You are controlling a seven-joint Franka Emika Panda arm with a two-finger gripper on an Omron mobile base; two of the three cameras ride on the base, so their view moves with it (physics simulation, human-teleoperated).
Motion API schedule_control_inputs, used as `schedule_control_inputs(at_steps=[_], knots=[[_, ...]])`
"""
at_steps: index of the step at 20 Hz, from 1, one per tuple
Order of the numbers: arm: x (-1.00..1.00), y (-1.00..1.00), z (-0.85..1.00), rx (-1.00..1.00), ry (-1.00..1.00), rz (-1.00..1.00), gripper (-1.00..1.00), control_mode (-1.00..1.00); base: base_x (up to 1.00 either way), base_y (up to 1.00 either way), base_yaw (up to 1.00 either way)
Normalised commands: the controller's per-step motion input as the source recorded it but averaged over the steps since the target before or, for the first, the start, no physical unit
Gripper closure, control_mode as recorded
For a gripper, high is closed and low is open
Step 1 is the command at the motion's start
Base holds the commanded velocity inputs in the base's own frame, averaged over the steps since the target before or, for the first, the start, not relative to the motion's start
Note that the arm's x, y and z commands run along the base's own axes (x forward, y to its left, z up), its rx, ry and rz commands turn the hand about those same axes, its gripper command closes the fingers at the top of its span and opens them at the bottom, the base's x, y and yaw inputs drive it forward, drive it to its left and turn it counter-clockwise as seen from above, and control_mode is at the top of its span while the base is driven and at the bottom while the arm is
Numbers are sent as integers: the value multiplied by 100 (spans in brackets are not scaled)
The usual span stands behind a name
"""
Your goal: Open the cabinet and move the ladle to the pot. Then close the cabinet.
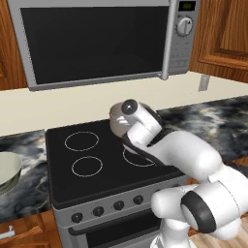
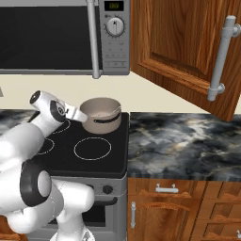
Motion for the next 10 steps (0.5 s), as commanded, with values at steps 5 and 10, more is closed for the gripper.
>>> schedule_control_inputs(at_steps=[5,10], knots=[[-70,-25,21,0,0,-4,-100,-100,0,0,0],[-75,-25,33,0,0,-2,-100,-100,0,0,0]])
